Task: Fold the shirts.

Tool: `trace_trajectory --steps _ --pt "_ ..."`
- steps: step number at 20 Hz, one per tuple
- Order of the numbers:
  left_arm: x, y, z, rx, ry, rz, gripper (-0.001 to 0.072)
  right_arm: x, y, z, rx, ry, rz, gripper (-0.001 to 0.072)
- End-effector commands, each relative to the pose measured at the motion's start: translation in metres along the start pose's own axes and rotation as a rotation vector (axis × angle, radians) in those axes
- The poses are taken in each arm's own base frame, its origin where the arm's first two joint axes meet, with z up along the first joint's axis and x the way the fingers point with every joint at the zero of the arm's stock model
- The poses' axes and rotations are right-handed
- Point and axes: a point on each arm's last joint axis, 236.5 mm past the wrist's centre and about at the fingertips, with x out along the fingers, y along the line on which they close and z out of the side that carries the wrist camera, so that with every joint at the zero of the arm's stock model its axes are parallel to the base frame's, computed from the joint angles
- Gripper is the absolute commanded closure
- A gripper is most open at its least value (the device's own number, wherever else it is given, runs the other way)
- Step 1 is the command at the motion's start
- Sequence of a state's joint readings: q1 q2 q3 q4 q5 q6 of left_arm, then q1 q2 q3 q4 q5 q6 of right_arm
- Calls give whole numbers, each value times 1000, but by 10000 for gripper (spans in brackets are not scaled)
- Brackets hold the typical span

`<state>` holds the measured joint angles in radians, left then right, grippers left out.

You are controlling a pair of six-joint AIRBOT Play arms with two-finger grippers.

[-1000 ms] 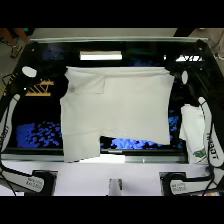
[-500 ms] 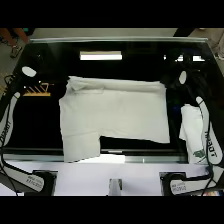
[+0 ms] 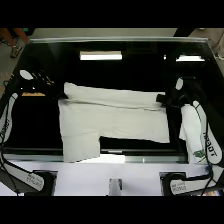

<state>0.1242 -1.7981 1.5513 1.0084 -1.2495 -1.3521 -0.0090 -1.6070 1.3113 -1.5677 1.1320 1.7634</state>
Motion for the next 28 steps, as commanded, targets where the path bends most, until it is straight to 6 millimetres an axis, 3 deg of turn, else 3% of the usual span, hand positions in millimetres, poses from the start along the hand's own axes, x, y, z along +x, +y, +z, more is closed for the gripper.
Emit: trace_trajectory --steps 1,7,11,16,17,18,19,20,24,25,26,28 --pt "7 -1 -22 -35 97 -8 668 14 4 -10 10 47 16 677" --pt "6 -3 -40 -34 178 -25 667 11 -13 0 -70 5 -57 677" --pt "-5 0 -35 -24 169 -23 668 -20 -36 23 -162 -83 -162 676" --pt "13 0 -49 -34 235 -17 667 5 -33 -2 -145 28 -140 676" --pt "15 -1 -50 -35 240 -19 591 8 -33 -4 -145 41 -142 672" --pt "14 -2 -51 -33 244 -21 364 8 -33 -5 -144 44 -142 575" --pt "10 -3 -52 -37 252 -22 216 6 -34 -5 -142 45 -143 432" --pt "3 -4 -52 -35 256 -25 217 0 -35 -5 -141 47 -148 353" --pt "-55 1 -41 -64 195 -25 253 -38 -51 -8 -48 31 -91 349" --pt "-71 4 -45 -75 189 -18 252 -46 -59 -18 -11 66 -61 339" --pt "-83 5 -51 -83 191 -16 252 -51 -63 -29 20 107 -18 275" --pt "-92 10 -78 -104 207 1 252 -54 -56 -54 54 178 94 248"
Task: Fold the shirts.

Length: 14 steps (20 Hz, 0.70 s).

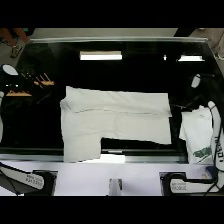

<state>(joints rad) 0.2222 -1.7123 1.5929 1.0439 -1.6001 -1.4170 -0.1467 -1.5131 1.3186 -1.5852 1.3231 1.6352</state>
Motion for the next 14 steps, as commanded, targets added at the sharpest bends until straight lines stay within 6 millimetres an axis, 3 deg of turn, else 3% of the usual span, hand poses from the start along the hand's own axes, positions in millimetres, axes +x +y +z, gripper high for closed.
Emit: trace_trajectory --steps 1,5,8,10,14 --pt "-10 15 -51 -40 37 40 252 -8 10 -44 48 110 173 248" --pt "54 38 -151 -135 107 61 251 0 15 -86 9 125 196 247" --pt "88 39 -197 -183 161 20 251 -9 16 -93 -5 113 197 247" --pt "102 38 -209 -200 174 -4 250 -13 17 -93 -3 102 204 247" --pt "116 33 -200 -174 126 1 251 -14 17 -96 -4 115 203 247"
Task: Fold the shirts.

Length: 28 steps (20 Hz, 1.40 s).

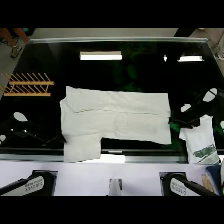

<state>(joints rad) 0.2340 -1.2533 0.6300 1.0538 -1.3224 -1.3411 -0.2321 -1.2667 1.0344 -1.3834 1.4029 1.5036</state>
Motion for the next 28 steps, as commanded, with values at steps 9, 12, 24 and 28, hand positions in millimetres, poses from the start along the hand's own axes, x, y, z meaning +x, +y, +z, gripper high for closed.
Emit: trace_trajectory --steps 9,12,24,28 --pt "29 -18 26 61 -132 31 530 19 -1 -30 11 99 11 210" --pt "27 -19 26 69 -132 30 667 51 -11 -63 18 191 -7 119" --pt "14 -30 19 127 -151 19 667 90 -21 -49 92 117 -23 374" --pt "11 -32 20 148 -161 20 668 90 -19 -39 114 75 -15 677"
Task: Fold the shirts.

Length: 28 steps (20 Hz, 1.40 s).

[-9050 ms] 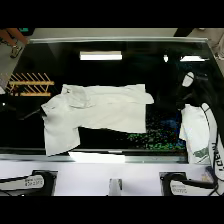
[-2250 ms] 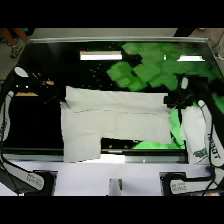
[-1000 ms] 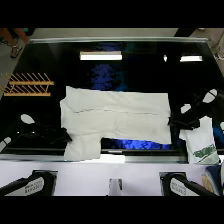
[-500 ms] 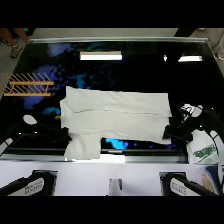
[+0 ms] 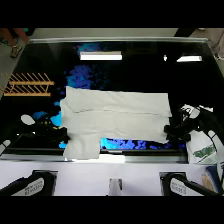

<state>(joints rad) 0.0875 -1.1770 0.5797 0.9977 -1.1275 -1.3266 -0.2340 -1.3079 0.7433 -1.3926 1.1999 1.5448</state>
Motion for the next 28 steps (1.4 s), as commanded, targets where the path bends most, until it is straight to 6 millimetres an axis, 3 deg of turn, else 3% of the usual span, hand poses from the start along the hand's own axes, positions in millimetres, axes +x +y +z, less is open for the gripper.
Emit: trace_trajectory --steps 1,3,5,8,10,14,17,22,24,25,26,28 --pt "-6 -5 5 30 -19 -6 668 -2 3 12 -8 -47 9 677" --pt "-26 -16 22 80 -69 -12 669 -19 7 21 -61 -77 14 677" --pt "-61 -35 49 139 -143 -21 670 -56 15 47 -89 -189 18 678" --pt "-120 -69 106 225 -316 -7 672 -131 33 110 -119 -451 34 680" --pt "-135 -85 144 250 -360 -10 672 -166 39 154 -116 -580 34 679" --pt "-120 -84 210 186 -341 -24 671 -161 46 207 -65 -566 77 679" --pt "-106 -80 242 137 -324 -33 670 -145 52 236 -47 -563 117 678" --pt "-65 -61 253 67 -248 -33 668 -99 54 252 -3 -506 158 677" --pt "-54 -68 251 48 -217 -84 617 -84 58 251 14 -466 187 672" --pt "-52 -75 250 49 -210 -120 529 -80 59 250 18 -454 196 611" --pt "-53 -82 250 51 -212 -150 361 -80 59 249 14 -450 194 448" --pt "-62 -91 251 58 -220 -181 189 -92 55 250 -40 -481 163 131"
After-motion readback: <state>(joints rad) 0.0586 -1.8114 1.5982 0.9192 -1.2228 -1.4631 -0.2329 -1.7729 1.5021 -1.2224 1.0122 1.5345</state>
